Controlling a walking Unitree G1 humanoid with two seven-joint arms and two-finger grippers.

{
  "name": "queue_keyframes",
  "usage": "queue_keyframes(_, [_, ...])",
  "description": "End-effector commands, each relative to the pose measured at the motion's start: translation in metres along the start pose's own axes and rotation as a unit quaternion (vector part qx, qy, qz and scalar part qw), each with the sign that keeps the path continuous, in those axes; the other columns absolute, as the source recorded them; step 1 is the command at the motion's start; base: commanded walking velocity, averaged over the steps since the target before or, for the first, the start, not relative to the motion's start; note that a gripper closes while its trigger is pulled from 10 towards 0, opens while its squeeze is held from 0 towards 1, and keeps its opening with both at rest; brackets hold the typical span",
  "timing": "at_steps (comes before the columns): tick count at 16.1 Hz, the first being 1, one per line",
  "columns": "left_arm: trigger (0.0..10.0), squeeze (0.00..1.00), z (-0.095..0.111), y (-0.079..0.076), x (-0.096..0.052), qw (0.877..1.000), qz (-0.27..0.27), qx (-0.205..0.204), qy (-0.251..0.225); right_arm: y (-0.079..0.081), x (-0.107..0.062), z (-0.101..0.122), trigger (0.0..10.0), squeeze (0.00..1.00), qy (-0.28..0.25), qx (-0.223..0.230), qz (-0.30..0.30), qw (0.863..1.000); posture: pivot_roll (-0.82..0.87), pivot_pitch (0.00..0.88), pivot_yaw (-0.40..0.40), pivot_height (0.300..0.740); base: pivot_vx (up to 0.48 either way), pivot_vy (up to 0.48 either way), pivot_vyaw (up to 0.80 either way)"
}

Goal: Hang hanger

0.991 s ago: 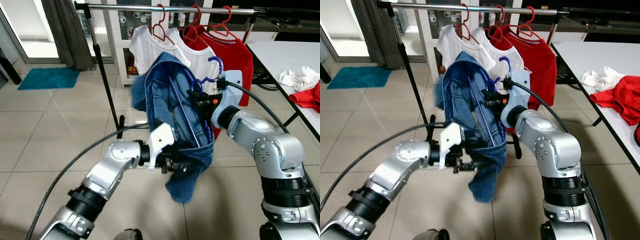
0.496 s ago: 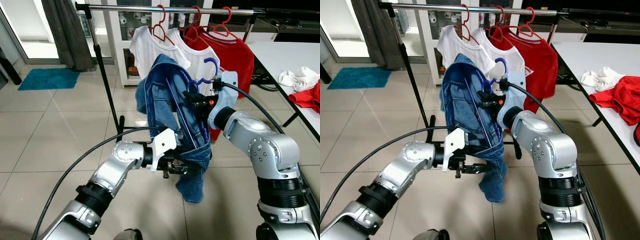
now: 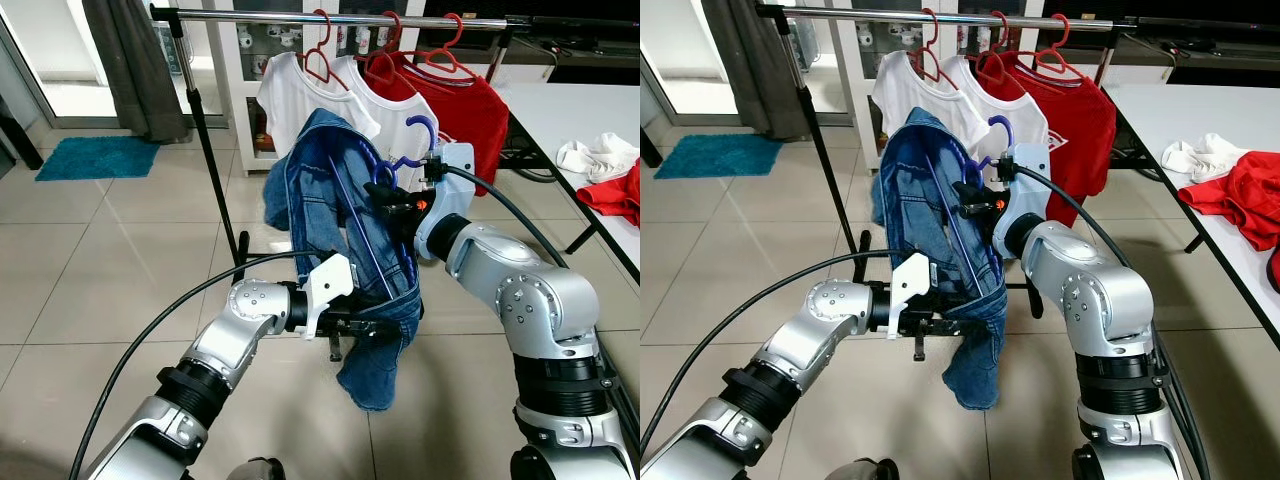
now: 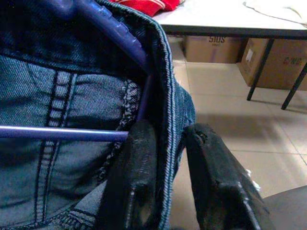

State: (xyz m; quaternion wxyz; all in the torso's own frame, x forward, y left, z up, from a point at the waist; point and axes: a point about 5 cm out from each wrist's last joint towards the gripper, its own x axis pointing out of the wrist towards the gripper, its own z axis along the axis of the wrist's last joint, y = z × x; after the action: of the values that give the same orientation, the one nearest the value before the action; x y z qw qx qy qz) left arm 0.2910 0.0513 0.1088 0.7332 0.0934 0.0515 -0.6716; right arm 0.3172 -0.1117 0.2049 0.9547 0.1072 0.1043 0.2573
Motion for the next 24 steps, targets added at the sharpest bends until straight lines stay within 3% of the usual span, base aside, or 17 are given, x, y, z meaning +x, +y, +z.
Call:
queue_keyframes(1, [0.0, 0.00, 0.003, 0.002, 0.000, 1.000, -0.003, 0.005, -0.008, 0.005, -0.002, 0.011, 0.0, 0.00, -0.025, -0.007, 0.013, 1.000, -0.18, 0.050, 0.010, 0.740, 0.000, 0.000, 0.00])
queue_keyframes(4, [0.0, 0.00, 0.004, 0.003, 0.000, 1.000, -0.004, 0.003, -0.013, 0.005, -0.002, 0.011, 0.0, 0.00, -0.025, -0.007, 0.014, 1.000, -0.18, 0.049, 0.011, 0.740, 0.000, 0.000, 0.00])
queue_keyframes(9, [0.0, 0.00, 0.019, 0.005, 0.000, 0.998, -0.003, 0.001, -0.065, 0.004, -0.003, 0.007, 0.0, 0.00, -0.018, -0.019, 0.007, 1.000, -0.18, 0.049, 0.012, 0.740, 0.000, 0.000, 0.00])
queue_keyframes(16, [0.0, 0.00, 0.045, 0.015, -0.010, 0.994, 0.023, 0.033, -0.105, 0.000, -0.005, -0.005, 0.0, 0.00, 0.010, -0.062, -0.007, 0.998, -0.18, 0.048, 0.012, 0.740, 0.000, 0.000, 0.00])
queue_keyframes(19, [0.0, 0.00, 0.035, 0.011, -0.026, 0.996, 0.036, 0.037, -0.071, -0.008, -0.008, -0.003, 0.0, 0.00, 0.006, -0.067, -0.021, 0.998, -0.18, 0.047, 0.022, 0.740, 0.000, 0.000, 0.00])
queue_keyframes(21, [0.0, 0.00, 0.016, 0.006, -0.032, 0.998, 0.051, 0.027, -0.030, -0.013, -0.009, 0.000, 0.0, 0.00, 0.001, -0.070, -0.029, 0.997, -0.18, 0.047, 0.022, 0.740, 0.000, 0.000, 0.00])
queue_keyframes(22, [0.0, 0.00, -0.005, 0.003, -0.036, 0.997, 0.078, 0.010, 0.017, -0.014, -0.010, 0.005, 0.0, 0.00, -0.006, -0.071, -0.031, 0.997, -0.18, 0.046, 0.021, 0.740, 0.000, 0.000, 0.00])
queue_keyframes(24, [0.0, 0.00, -0.027, 0.007, -0.040, 0.988, 0.136, -0.002, 0.077, -0.014, -0.010, 0.008, 0.0, 0.00, -0.012, -0.073, -0.029, 0.997, -0.18, 0.046, 0.021, 0.740, 0.000, 0.000, 0.00])
